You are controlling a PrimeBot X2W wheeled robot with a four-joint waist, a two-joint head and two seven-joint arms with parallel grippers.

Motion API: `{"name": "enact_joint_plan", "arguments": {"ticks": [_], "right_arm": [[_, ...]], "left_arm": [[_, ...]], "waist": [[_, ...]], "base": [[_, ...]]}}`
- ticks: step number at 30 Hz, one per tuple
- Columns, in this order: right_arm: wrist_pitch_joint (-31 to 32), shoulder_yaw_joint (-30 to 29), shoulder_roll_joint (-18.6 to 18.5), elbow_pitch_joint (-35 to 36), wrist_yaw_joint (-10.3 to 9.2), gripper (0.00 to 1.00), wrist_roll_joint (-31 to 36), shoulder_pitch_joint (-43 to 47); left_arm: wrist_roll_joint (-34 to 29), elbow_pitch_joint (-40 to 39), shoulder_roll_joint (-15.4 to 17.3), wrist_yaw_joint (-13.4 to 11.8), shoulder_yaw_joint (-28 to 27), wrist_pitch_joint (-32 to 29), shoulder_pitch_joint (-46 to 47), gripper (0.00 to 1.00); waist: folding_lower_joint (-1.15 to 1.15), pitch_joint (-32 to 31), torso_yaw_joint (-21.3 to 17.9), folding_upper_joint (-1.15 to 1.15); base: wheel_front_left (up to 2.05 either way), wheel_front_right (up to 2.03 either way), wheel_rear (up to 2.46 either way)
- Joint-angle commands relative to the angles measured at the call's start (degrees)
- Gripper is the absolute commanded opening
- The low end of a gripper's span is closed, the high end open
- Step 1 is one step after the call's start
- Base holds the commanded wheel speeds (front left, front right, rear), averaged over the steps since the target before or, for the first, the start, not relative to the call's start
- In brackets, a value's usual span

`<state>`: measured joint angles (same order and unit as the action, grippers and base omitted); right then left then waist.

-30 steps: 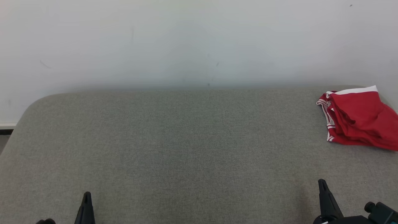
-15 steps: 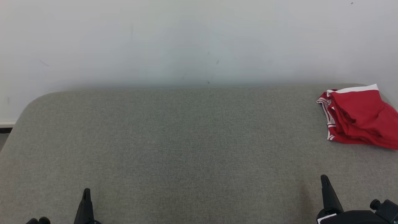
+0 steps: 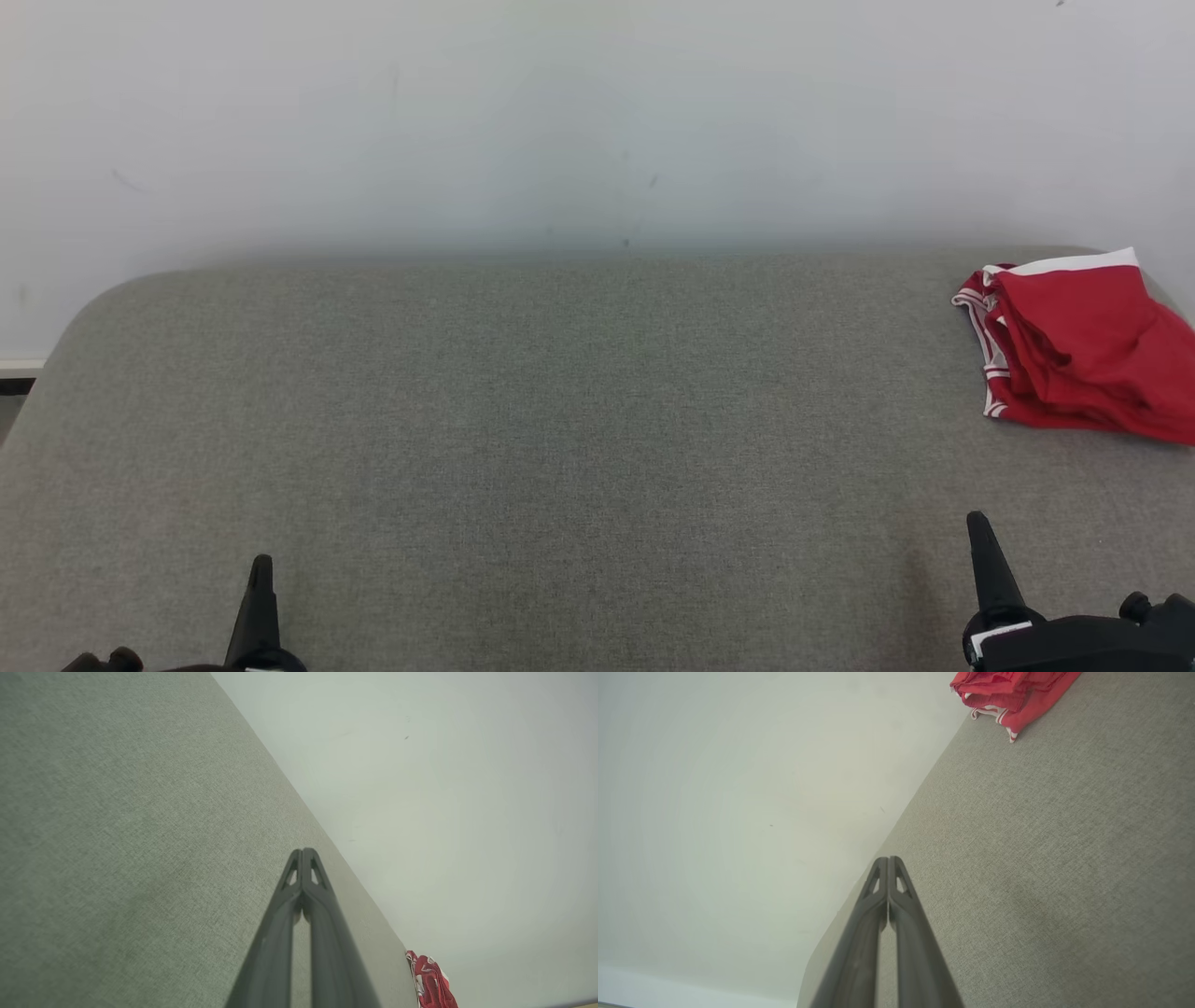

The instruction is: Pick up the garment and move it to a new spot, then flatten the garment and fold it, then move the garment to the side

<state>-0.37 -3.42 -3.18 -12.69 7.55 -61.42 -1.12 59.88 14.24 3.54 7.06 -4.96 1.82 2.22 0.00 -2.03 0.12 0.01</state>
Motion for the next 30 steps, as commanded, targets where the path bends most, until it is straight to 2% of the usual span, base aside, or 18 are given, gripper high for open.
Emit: {"name": "enact_joint_plan", "arguments": {"ticks": [1,30], "right_arm": [[0.4,-0.4,0.0,0.4,-0.06,0.00,-1.8,-1.1],[3.8,-1.8,0.2,-0.5,-0.08,0.00,-16.6,-3.3]], "left_arm": [[1.8,-0.6,0.0,0.1,-0.3,-0.5,1.3,0.00],[17.4,-0.5,-0.4,0.4,-1.0,-4.5,2.9,0.00]], "waist": [[0.00,0.1,0.0,-0.01],[0.00,1.0,-0.1,-0.01]], "base": [[0.00,0.00,0.00],[0.00,0.00,0.00]]}}
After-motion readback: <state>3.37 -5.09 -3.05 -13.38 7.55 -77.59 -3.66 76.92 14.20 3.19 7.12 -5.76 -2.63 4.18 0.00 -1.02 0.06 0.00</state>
